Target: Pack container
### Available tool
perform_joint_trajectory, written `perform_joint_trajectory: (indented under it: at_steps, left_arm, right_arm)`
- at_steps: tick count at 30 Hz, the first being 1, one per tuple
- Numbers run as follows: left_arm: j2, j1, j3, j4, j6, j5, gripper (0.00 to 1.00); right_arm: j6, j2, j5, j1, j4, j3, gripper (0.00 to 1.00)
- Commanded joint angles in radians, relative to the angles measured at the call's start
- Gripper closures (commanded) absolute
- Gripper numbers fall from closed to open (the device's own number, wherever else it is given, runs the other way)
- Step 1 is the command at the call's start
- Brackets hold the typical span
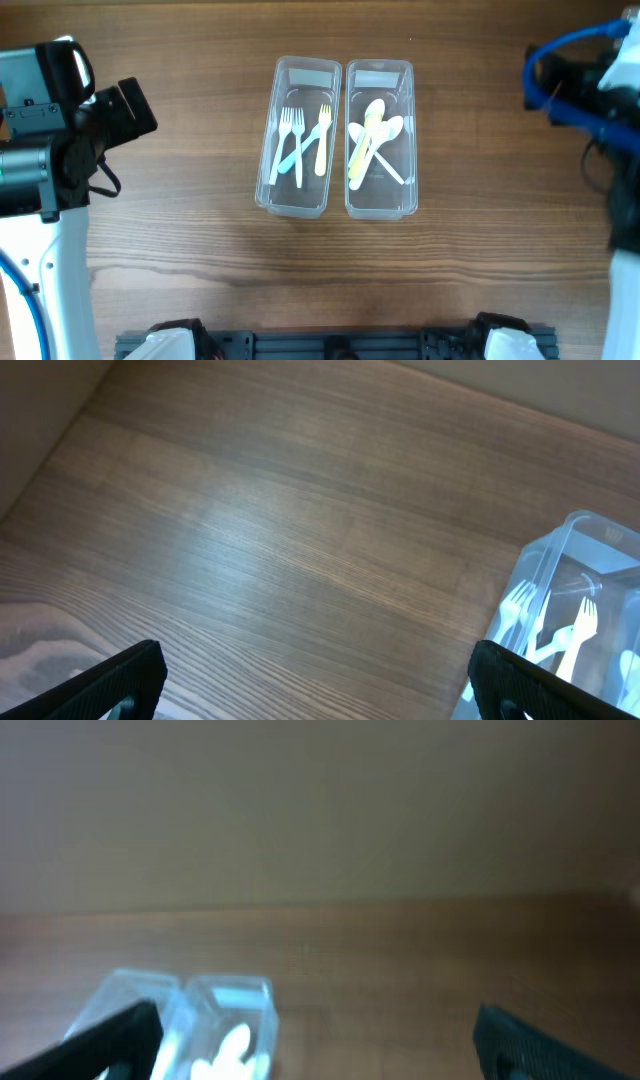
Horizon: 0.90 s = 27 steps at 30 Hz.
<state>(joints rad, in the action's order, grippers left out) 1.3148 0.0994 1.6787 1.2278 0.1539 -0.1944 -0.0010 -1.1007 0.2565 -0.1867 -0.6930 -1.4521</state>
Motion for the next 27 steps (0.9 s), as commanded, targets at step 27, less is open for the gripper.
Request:
perform_joint_trajectory:
  at_steps: [27]
  left_arm:
    - [0.004, 0.006, 0.009, -0.003, -0.019, -0.008, 0.00]
  right_arm:
    - [0.213, 1.098, -0.100, 0.090, 0.402, 1.333, 0.00]
